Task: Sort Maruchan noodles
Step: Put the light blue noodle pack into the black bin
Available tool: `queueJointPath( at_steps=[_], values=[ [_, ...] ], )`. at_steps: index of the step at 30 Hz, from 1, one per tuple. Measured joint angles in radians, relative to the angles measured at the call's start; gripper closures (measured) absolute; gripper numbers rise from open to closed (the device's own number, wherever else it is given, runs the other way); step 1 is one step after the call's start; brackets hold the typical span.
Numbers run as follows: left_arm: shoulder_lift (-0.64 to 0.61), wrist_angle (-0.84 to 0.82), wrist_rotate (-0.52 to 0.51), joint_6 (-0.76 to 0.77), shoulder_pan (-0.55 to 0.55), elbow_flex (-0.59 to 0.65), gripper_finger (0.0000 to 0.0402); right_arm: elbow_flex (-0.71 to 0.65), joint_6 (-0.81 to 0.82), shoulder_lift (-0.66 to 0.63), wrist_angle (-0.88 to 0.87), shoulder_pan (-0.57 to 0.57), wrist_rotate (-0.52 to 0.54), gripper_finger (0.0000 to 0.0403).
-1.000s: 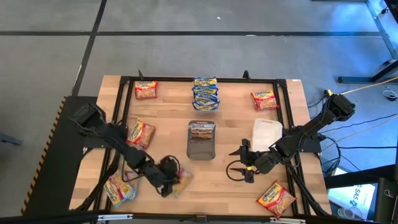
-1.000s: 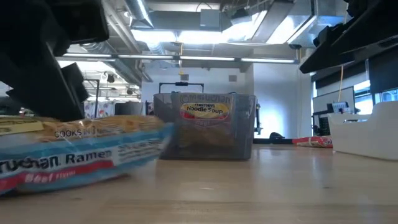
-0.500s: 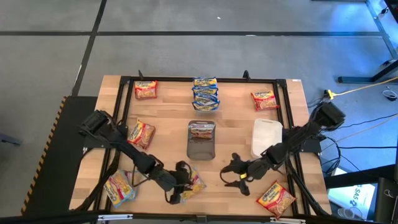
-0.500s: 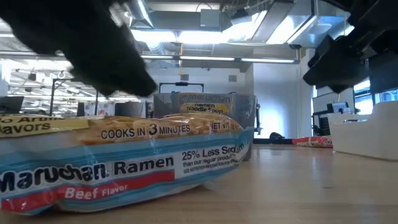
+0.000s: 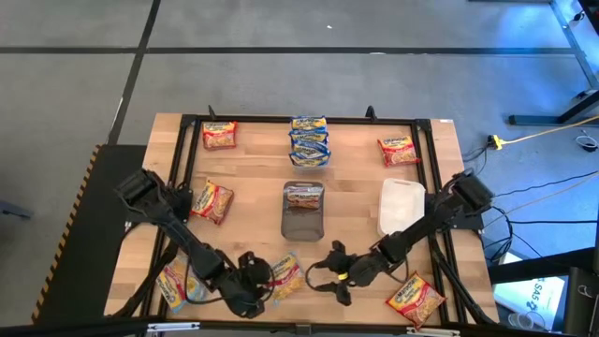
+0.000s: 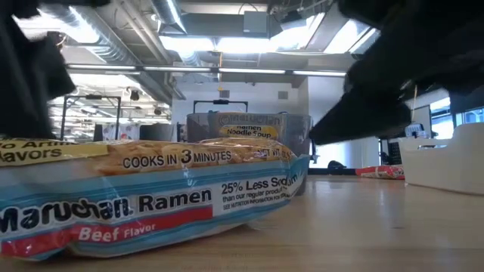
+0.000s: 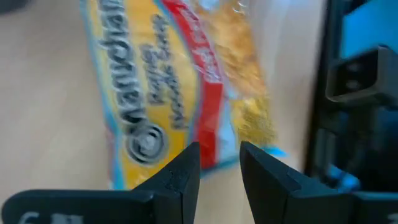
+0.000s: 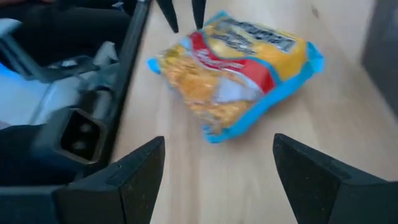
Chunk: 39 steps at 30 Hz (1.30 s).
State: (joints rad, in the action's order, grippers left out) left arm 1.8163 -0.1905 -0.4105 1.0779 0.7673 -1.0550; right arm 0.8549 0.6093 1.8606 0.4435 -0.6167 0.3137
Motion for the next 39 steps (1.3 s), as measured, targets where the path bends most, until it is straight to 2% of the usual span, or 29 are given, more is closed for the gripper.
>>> queueJointPath(
  at_steps=[7,12,19,23,26,30,34,39],
  values=[
    [0.046,0.026,-0.029,-0.044,-0.016,-0.002,0.0294,0.002,0.005,0.025,-0.022,0.015,-0.002,0.0127],
    [0.055,0.082,-0.075,-0.157,-0.034,-0.001,0.0294,0.002,-0.022,0.025,-0.051,-0.007,-0.016,0.0127],
    [0.055,0.179,-0.157,-0.292,-0.083,-0.001,0.0294,0.002,-0.064,0.025,-0.054,-0.052,-0.092,0.0127],
    [0.049,0.181,-0.134,-0.321,-0.103,-0.011,0.0294,0.001,-0.051,-0.004,-0.142,-0.067,-0.124,0.0127],
    [0.011,0.137,-0.124,-0.299,-0.082,-0.041,0.0294,0.002,-0.015,-0.074,-0.252,-0.072,-0.091,0.0127],
    [-0.013,0.07,-0.126,-0.21,-0.03,-0.05,0.0294,0.002,0.043,-0.141,-0.366,-0.069,0.03,0.0127],
    [0.003,0.005,-0.132,-0.062,0.011,-0.05,0.0294,0.002,0.115,-0.129,-0.357,-0.051,0.134,0.0127],
    [0.078,0.019,-0.155,-0.006,0.032,-0.046,0.0294,0.001,0.171,-0.042,-0.237,-0.007,0.102,0.0127]
  ],
)
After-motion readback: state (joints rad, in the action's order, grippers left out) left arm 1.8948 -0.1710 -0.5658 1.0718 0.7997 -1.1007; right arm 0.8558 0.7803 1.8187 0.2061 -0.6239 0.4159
